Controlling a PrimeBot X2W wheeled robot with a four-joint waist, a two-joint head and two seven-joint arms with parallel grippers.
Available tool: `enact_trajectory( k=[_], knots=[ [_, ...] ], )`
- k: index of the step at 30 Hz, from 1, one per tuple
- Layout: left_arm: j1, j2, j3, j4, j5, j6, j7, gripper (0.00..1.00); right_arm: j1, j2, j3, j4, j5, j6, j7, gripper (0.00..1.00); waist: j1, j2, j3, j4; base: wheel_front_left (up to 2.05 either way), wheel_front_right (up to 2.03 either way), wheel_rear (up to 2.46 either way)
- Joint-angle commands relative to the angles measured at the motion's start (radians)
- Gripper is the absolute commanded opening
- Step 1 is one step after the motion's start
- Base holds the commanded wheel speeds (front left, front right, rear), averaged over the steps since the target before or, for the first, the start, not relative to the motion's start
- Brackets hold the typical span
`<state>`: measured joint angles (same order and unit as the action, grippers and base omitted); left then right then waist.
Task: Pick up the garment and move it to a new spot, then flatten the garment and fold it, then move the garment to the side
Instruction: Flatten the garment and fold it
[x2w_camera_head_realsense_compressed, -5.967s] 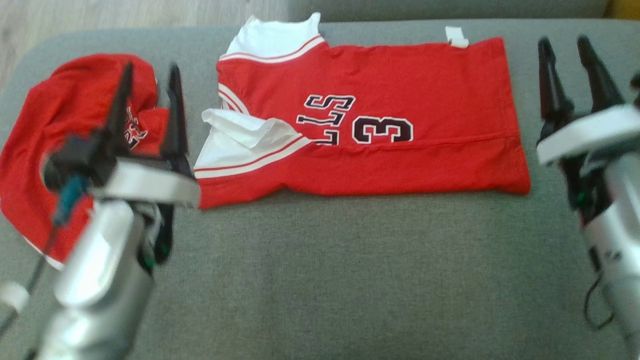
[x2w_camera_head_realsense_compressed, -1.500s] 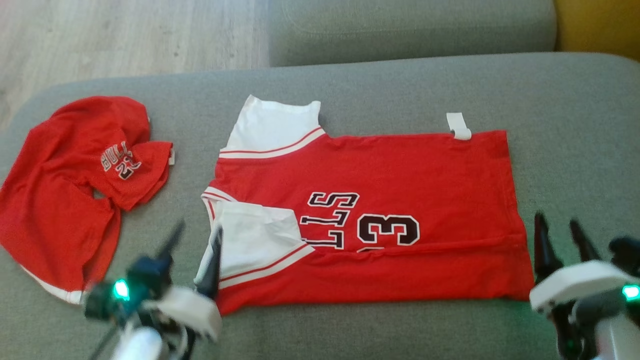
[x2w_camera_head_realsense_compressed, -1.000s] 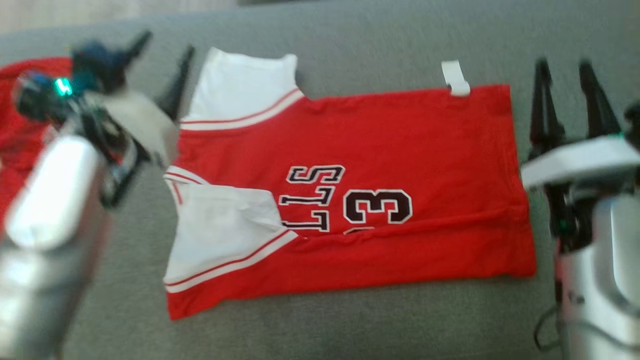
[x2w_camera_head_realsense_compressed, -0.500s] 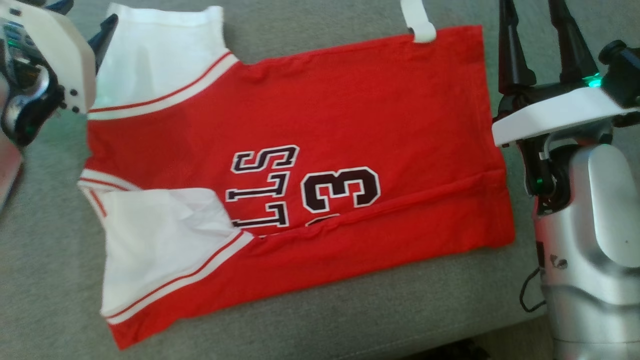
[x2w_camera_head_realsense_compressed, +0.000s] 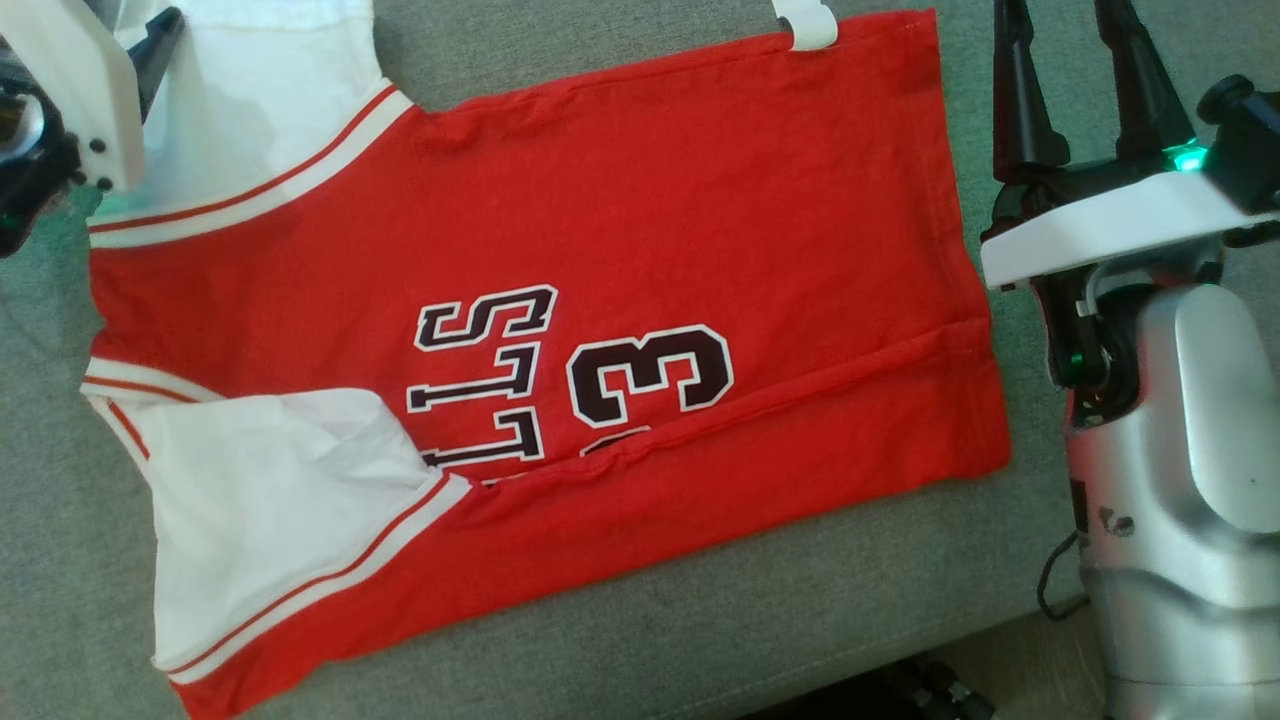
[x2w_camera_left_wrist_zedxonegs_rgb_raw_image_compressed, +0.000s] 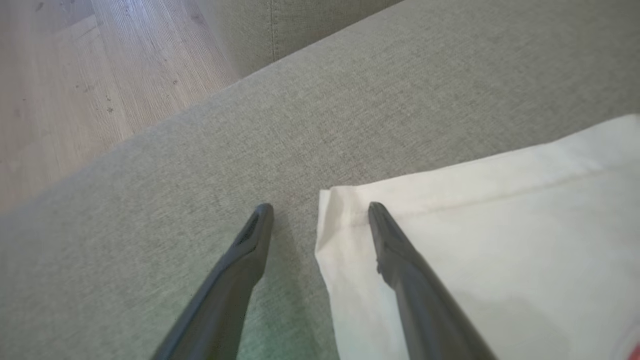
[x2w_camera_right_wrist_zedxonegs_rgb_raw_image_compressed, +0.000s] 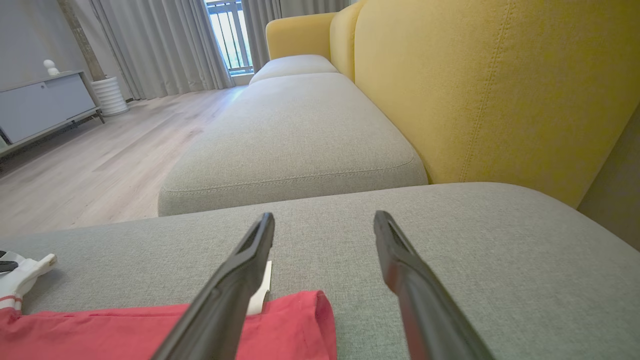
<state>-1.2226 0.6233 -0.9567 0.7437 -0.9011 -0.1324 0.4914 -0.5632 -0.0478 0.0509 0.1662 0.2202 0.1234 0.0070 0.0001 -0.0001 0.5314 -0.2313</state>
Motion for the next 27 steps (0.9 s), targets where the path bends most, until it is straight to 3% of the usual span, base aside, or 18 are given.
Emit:
enact_trajectory(
  k=[1, 4, 5, 6, 7, 11, 18, 27],
  knots=[
    [-0.038, 0.035, 0.021, -0.008, -0.014, 0.002, 0.010, 1.00, -0.009, -0.002, 0.009, -0.037, 0.003, 0.007, -0.009, 1.00, -0.0001, 0.0001, -0.001, 0.001, 0.00, 0.00, 0.00],
    [-0.037, 0.030, -0.002, -0.005, -0.068, 0.002, 0.050, 1.00, -0.012, -0.002, -0.001, -0.034, -0.005, 0.007, -0.006, 1.00, -0.0001, 0.0001, -0.004, 0.003, 0.00, 0.00, 0.00],
    [-0.036, 0.029, -0.009, -0.005, -0.089, 0.002, 0.068, 0.93, -0.014, -0.002, -0.004, -0.035, -0.009, 0.007, -0.005, 1.00, -0.0001, 0.0001, -0.005, 0.005, 0.00, 0.00, 0.00],
    [-0.035, 0.028, -0.014, -0.007, -0.111, 0.002, 0.086, 0.16, -0.016, -0.002, -0.007, -0.035, -0.013, 0.007, -0.003, 1.00, -0.0001, 0.0001, -0.005, 0.006, 0.00, 0.00, 0.00],
    [-0.034, 0.028, -0.017, -0.012, -0.132, 0.002, 0.098, 0.00, -0.018, -0.002, -0.010, -0.036, -0.016, 0.007, -0.001, 1.00, -0.0001, 0.0001, -0.006, 0.008, 0.00, 0.00, 0.00],
    [-0.048, 0.029, -0.029, -0.012, -0.148, 0.002, 0.057, 0.00, -0.023, -0.002, -0.027, -0.041, -0.032, 0.007, 0.008, 1.00, -0.0001, 0.0001, -0.015, 0.024, 0.00, 0.00, 0.00],
    [-0.074, -0.011, -0.057, -0.027, -0.119, 0.002, -0.127, 0.00, -0.041, -0.005, -0.066, -0.015, -0.074, 0.007, 0.064, 1.00, -0.0001, 0.0001, -0.061, 0.092, 0.00, 0.00, 0.00],
    [-0.078, -0.038, -0.133, -0.128, -0.052, 0.002, -0.299, 0.00, -0.101, -0.122, -0.065, 0.171, -0.077, 0.007, 0.192, 1.00, -0.0001, 0.0001, -0.106, 0.205, 0.00, 0.00, 0.00]
  ],
)
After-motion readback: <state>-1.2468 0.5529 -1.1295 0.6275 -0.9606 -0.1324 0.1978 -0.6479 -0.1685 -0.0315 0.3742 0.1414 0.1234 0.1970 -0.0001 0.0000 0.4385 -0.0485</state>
